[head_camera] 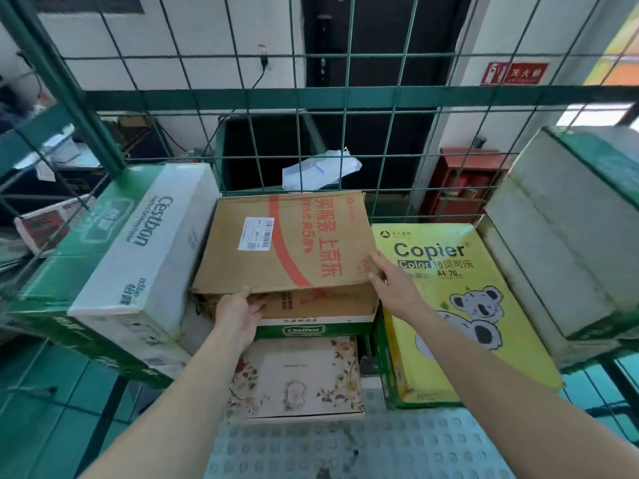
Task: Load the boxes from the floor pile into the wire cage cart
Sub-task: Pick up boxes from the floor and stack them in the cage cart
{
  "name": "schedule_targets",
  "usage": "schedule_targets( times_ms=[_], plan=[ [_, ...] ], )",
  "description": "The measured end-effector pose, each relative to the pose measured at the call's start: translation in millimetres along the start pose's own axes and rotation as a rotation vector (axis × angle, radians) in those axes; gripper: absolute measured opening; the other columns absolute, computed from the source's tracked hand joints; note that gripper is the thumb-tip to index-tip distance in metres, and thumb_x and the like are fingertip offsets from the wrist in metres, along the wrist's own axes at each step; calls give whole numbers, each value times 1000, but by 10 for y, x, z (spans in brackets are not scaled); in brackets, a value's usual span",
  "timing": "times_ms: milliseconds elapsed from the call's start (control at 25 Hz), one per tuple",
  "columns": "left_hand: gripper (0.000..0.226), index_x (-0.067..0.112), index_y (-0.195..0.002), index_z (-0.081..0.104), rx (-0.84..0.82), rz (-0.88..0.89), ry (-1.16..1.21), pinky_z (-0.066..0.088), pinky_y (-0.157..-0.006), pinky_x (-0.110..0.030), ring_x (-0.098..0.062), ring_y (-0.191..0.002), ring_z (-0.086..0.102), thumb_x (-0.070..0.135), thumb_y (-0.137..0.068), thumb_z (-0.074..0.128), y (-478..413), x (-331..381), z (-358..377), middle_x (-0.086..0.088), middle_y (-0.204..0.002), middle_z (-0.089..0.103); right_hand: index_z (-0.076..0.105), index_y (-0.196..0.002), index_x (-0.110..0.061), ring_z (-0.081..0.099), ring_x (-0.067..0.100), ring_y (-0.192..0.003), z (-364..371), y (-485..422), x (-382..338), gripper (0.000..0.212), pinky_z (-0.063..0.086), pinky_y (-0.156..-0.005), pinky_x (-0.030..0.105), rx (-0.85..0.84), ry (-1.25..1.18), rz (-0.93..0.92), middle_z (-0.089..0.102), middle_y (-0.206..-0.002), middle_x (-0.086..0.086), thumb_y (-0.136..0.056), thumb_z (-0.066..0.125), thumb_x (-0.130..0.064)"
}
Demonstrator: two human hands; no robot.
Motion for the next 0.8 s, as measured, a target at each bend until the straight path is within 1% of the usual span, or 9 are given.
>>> schedule_targets(
  times_ms=[160,240,320,360,440,520,600,680,800],
  plan=[
    [36,10,-143,46,-17,-26,29,38,-114,-53,-36,-119,60,7,-108,36,-186,-6,50,-17,-135,59,31,-155,-20,45,22,-137,16,-144,-59,48,43,-106,34,-34,113,-25,33,-160,-5,-108,39,-15],
    [38,11,-145,44,-1,-50,51,37,-116,-53,-37,-125,57,6,-108,37,-236,2,63,-16,-138,58,35,-151,-20,52,24,-128,32,-228,-53,43,48,-98,35,-52,172,-48,34,-158,-4,-108,38,-16],
    [38,11,-146,42,10,-70,62,36,-116,-53,-38,-128,55,6,-108,37,-254,-21,52,-15,-139,56,34,-151,-19,55,25,-123,57,-267,-44,43,48,-90,31,-54,211,-31,32,-161,-2,-108,37,-16],
    [37,11,-145,43,8,-75,62,37,-116,-53,-38,-127,56,7,-109,38,-254,-32,49,-14,-138,56,33,-153,-19,54,26,-125,72,-266,-38,45,47,-91,30,-51,222,-19,29,-163,0,-108,36,-16],
    [32,13,-139,46,3,-60,35,40,-113,-53,-36,-120,60,9,-109,39,-264,-48,42,-14,-136,58,29,-156,-19,50,29,-133,79,-235,-65,48,45,-99,32,-63,234,10,21,-167,0,-109,35,-16],
    [25,12,-132,50,4,-67,9,47,-104,-49,-31,-106,66,15,-108,43,-254,-51,18,-13,-131,64,26,-158,-20,48,30,-136,44,-223,-116,49,44,-104,36,-93,242,44,17,-168,0,-109,34,-18],
    [27,9,-129,54,-26,-85,-52,49,-93,-46,-27,-101,67,24,-107,49,-105,-71,13,-12,-120,69,20,-160,-19,47,28,-136,9,-196,-145,52,44,-105,37,-139,228,79,26,-165,2,-110,33,-20],
    [26,10,-120,54,-80,-95,-147,48,-98,-47,-24,-102,63,30,-106,50,156,-97,58,-8,-107,67,18,-161,-21,48,26,-136,-32,-77,-214,54,44,-103,37,-122,172,107,39,-159,2,-109,36,-25],
    [30,13,-122,57,-194,0,-358,48,-106,-49,-20,-111,62,35,-106,47,529,-188,132,-3,-118,65,37,-152,-11,47,22,-135,-31,394,-340,45,40,-101,32,95,-23,108,50,-147,4,-109,40,-23]
  ],
)
Point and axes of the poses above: each hand's wrist, its own y-axis away from the middle knuckle, its own z-axis out of the palm, x = y × z, the point moved 3 cm from there along -y, towards the middle knuckle
